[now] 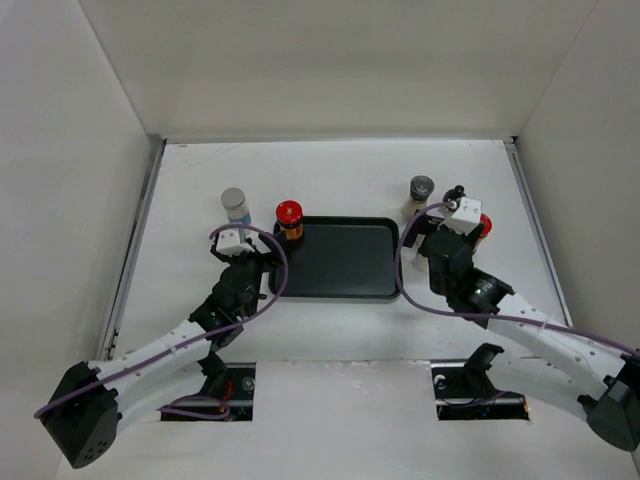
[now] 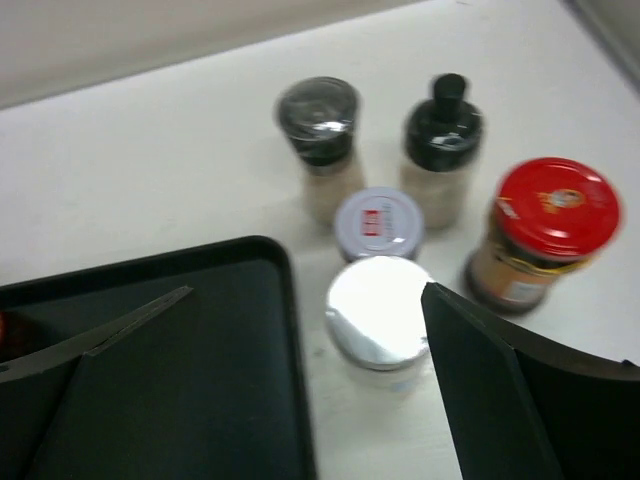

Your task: Organize the condiment bottles

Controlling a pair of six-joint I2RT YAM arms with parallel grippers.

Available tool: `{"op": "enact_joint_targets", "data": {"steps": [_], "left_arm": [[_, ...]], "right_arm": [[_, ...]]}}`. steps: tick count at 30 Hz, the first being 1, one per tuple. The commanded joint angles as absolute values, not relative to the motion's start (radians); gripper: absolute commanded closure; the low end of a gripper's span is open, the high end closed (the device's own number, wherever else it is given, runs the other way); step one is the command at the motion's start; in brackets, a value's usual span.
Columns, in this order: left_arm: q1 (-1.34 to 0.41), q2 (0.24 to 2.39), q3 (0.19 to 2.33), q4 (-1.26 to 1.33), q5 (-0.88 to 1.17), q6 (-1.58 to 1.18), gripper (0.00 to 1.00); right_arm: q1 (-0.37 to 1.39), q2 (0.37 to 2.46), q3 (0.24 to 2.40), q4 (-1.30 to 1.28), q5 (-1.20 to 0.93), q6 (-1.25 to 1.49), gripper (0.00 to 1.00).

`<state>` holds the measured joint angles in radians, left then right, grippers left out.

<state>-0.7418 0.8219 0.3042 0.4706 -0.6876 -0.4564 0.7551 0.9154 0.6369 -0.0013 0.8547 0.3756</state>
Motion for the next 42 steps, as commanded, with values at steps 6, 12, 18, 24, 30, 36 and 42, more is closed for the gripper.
{"op": "enact_joint_targets", "data": {"steps": [6,12,18,24,30,36,42], "left_arm": [[-0.708,0.772,0.209,0.707,-0.637,-0.465,0.11],[-0.702,0.744,0.195,0.706,-0.626,-0.469,0.11],[-0.682,0.713,0.179,0.706,-0.626,-0.48,0.11],[-0.667,0.716,0.173,0.706,-0.63,-0.485,0.11],[-0.659,0.741,0.167,0.719,-0.637,-0.494,0.11],[-0.645,0.73,0.156,0.721,-0.647,-0.5,0.11],[-0.634,0.667,0.132,0.712,-0.655,-0.503,0.11]], "right_arm": [[0.621,1.032,0.733,-0.15,0.852,0.351,0.0],[0.527,1.137,0.762,-0.123,0.707,0.393,0.0],[0.516,1.224,0.765,-0.083,0.66,0.405,0.13],[0.537,1.161,0.779,-0.09,0.754,0.405,0.43],[0.685,1.101,0.877,-0.094,0.847,0.328,0.46],[0.771,1.345,1.041,0.086,0.666,0.322,0.47],[0.821,1.632,1.25,0.218,0.632,0.241,0.47]]}}
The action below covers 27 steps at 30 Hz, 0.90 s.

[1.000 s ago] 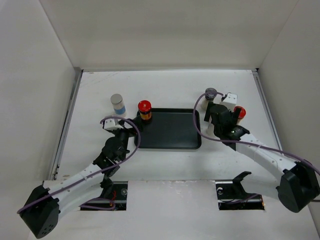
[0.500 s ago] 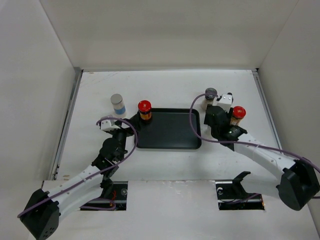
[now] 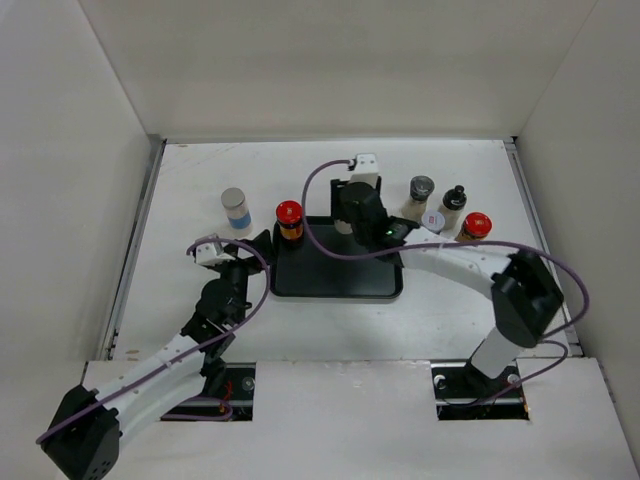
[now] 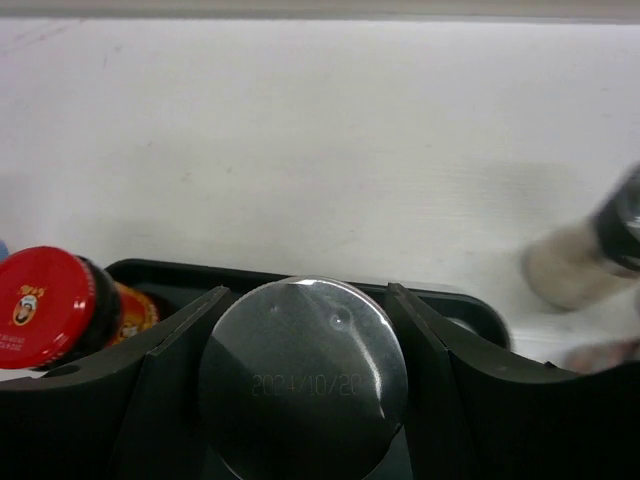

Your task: Organize the condiment bottles

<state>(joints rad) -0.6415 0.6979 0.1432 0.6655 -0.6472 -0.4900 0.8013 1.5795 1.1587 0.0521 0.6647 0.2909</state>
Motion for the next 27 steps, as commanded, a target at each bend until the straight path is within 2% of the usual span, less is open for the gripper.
{"op": "enact_joint_targets", "data": {"steps": [1,8,16,18,22,27], "left_arm": [[-0.631,0.667,0.13,0.712,-0.661,-0.503,0.11],[-0.624,0.684,0.127,0.71,-0.667,-0.508,0.11],[-0.616,0.713,0.135,0.716,-0.66,-0.514,0.11],[-0.616,0.719,0.133,0.719,-0.663,-0.514,0.11],[-0.607,0.724,0.144,0.71,-0.657,-0.514,0.1],[-0.588,0.716,0.156,0.687,-0.67,-0.511,0.1]], "right_arm": [[0.824,1.682,1.288,0.228,0.623,0.236,0.47],[0.84,1.851,1.419,0.224,0.578,0.253,0.46],[0.852,1.91,1.417,0.227,0.571,0.298,0.42],[0.857,1.908,1.408,0.229,0.571,0.307,0.37],[0.86,1.908,1.391,0.227,0.578,0.311,0.17],[0.861,1.807,1.341,0.221,0.587,0.322,0.08]]}}
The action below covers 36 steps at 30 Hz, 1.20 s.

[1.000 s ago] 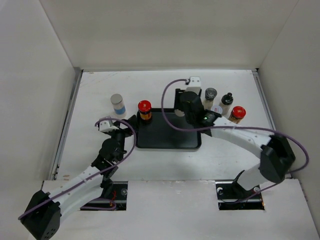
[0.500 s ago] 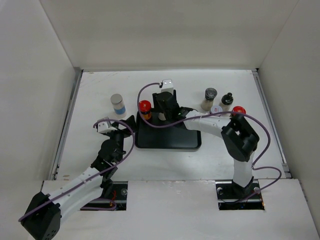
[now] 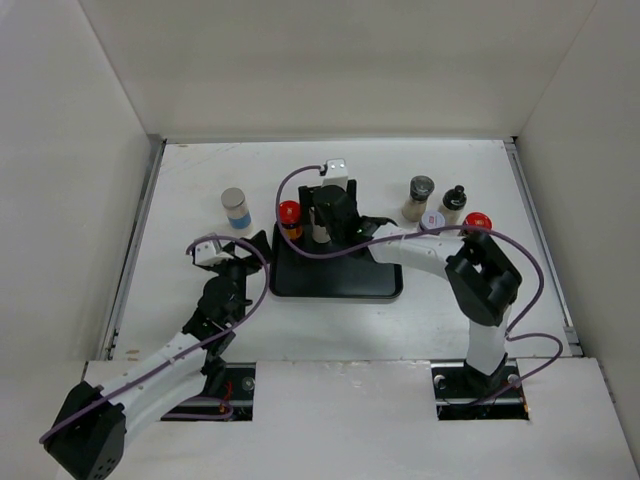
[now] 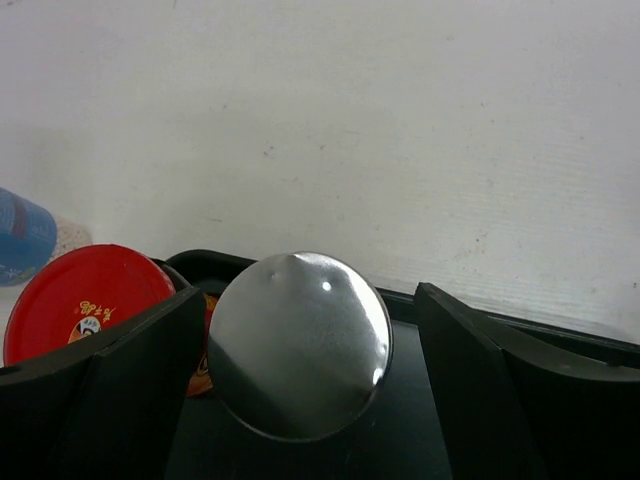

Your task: Organize the condiment bottles

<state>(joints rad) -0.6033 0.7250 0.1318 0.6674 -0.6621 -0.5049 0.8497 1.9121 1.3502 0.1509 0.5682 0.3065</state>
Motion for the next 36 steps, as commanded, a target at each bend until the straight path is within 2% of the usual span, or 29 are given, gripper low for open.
{"op": "enact_joint_targets", "data": {"steps": [1,4,7,10,11,12,14,15,17,19,20,22,24,28,36], "left_arm": [[-0.59,0.712,0.17,0.664,-0.676,-0.511,0.1],[-0.587,0.715,0.234,0.579,-0.71,-0.514,0.09],[-0.591,0.727,0.328,0.45,-0.759,-0.512,0.05],[-0.559,0.8,0.452,0.318,-0.773,-0.503,0.02],[-0.545,0.84,0.498,0.272,-0.766,-0.5,0.01],[-0.533,0.886,0.544,0.231,-0.752,-0.499,0.01],[-0.506,0.98,0.618,0.175,-0.721,-0.482,0.0],[-0.492,1.029,0.652,0.157,-0.707,-0.474,0.0],[-0.473,1.097,0.707,0.121,-0.701,-0.454,0.0],[-0.467,1.126,0.735,0.103,-0.728,-0.439,0.01],[-0.464,1.13,0.739,0.097,-0.762,-0.433,0.01],[-0.461,1.132,0.741,0.103,-0.819,-0.413,0.01],[-0.44,1.166,0.761,0.095,-0.812,-0.391,0.0],[-0.407,1.248,0.825,0.089,-0.732,-0.38,0.02],[-0.357,1.419,0.939,0.087,-0.718,-0.356,0.04]], "right_arm": [[0.861,1.775,1.324,0.218,0.591,0.322,0.06],[0.861,1.66,1.238,0.221,0.604,0.328,0.04],[0.857,1.528,1.1,0.254,0.618,0.339,0.04],[0.849,1.384,0.927,0.339,0.644,0.345,0.1],[0.849,1.337,0.872,0.36,0.646,0.351,0.15],[0.852,1.291,0.823,0.373,0.644,0.363,0.26],[0.855,1.203,0.74,0.373,0.646,0.389,0.53],[0.866,1.154,0.695,0.376,0.646,0.4,0.61],[0.898,1.082,0.626,0.379,0.644,0.426,0.66],[0.913,1.022,0.566,0.385,0.627,0.428,0.63],[0.918,1.005,0.546,0.376,0.615,0.428,0.56],[0.92,0.976,0.497,0.385,0.6,0.431,0.36],[0.914,0.959,0.456,0.405,0.578,0.446,0.24],[0.897,0.959,0.42,0.471,0.532,0.462,0.18],[0.912,0.996,0.388,0.528,0.514,0.48,0.16]]}}
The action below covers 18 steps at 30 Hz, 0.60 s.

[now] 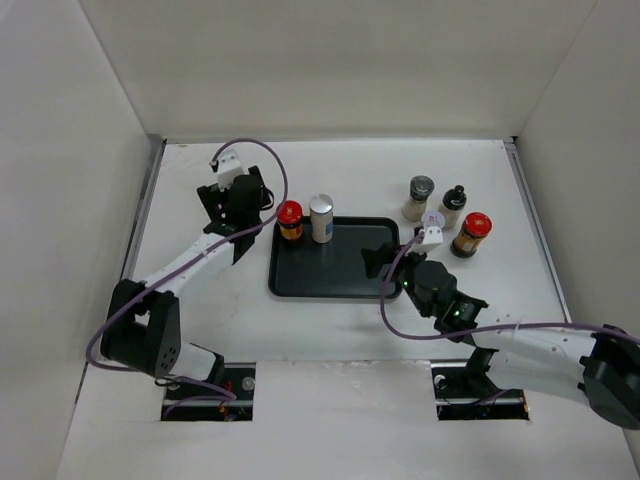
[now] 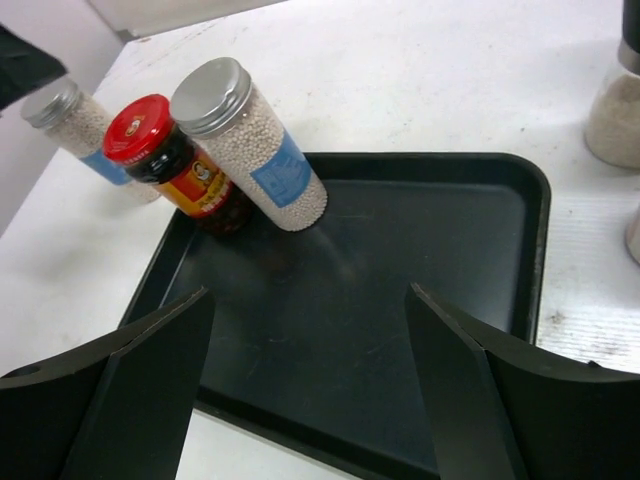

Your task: Organize the condiment bottles

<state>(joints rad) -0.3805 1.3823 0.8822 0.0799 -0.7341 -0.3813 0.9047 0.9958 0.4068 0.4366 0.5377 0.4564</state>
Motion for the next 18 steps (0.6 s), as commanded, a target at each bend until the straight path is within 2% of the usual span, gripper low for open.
{"op": "enact_joint_targets", "data": {"steps": [1,4,7,8,11,13,15,18], "left_arm": [[-0.354,1.436,0.948,0.086,-0.718,-0.356,0.05],[-0.347,1.477,0.962,0.092,-0.724,-0.353,0.07],[-0.341,1.502,0.968,0.104,-0.729,-0.356,0.15],[-0.341,1.506,0.969,0.116,-0.729,-0.356,0.19],[-0.343,1.505,0.953,0.162,-0.729,-0.353,0.45],[-0.346,1.48,0.94,0.182,-0.733,-0.347,0.57],[-0.355,1.435,0.919,0.208,-0.755,-0.33,0.63],[-0.361,1.338,0.893,0.261,-0.788,-0.295,0.65]], "right_arm": [[0.912,0.991,0.387,0.528,0.509,0.486,0.16],[0.912,0.976,0.379,0.525,0.497,0.494,0.16],[0.9,0.974,0.374,0.515,0.502,0.502,0.15],[0.898,0.971,0.374,0.512,0.497,0.506,0.15],[0.903,0.963,0.368,0.523,0.505,0.502,0.15],[0.898,0.972,0.368,0.523,0.5,0.508,0.15],[0.903,0.979,0.373,0.515,0.505,0.503,0.15],[0.898,0.979,0.37,0.523,0.512,0.503,0.15]]}}
